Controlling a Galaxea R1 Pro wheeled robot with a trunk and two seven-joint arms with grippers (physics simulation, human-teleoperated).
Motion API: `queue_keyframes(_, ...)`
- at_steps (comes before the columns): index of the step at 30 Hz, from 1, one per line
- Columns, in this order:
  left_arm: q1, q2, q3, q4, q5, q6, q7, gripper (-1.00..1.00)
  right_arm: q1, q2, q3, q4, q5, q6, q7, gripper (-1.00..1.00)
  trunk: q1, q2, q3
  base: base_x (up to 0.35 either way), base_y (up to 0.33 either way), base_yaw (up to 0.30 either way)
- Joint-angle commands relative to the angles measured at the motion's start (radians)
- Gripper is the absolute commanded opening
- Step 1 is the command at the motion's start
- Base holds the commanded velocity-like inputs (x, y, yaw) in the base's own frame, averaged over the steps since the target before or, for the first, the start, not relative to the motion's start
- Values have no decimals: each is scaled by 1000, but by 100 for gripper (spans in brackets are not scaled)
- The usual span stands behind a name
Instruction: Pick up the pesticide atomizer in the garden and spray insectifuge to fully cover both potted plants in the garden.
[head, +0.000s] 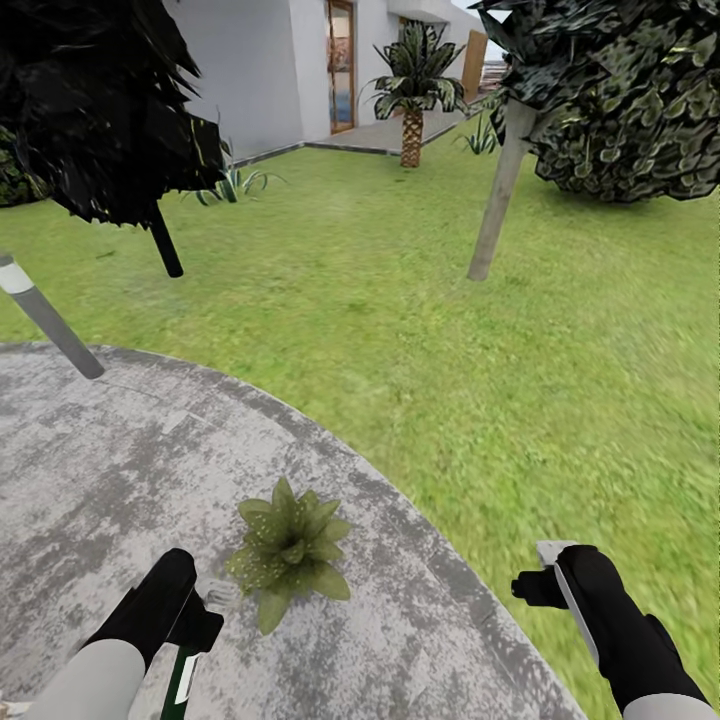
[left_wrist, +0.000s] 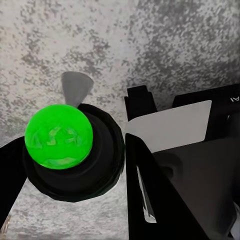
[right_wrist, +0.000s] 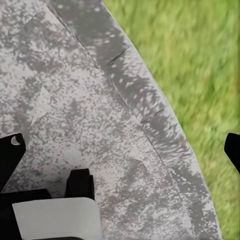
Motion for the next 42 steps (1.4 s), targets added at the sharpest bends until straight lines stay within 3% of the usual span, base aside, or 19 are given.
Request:
queue_keyframes(1, 0, 0, 3, 3, -11, 2, -10, -100, 0, 0, -1, -1, 11, 4, 10, 100, 0, 0, -1, 0, -4, 4)
queue_keyframes(12, 8, -1, 2, 6, -11, 2, -10, -100, 0, 0, -2, -1, 12, 4, 7, 100, 0, 0, -5, 0, 0, 204)
queue_keyframes(26, 16, -2, 6, -3, -11, 2, -10, -100, 0, 0, -2, 11, 12, 5, 7, 100, 0, 0, -9, 0, -2, -5)
queue_keyframes(31, 16, -2, 5, -4, -11, 4, -8, -100, 0, 0, 0, 74, 14, 4, 7, 100, 0, 0, -9, 0, -253, -1)
queue_keyframes(42, 16, -2, 8, 2, -11, 4, -9, -100, 0, 0, 6, 80, 13, 4, 10, 100, 0, 0, -18, 0, -151, 127)
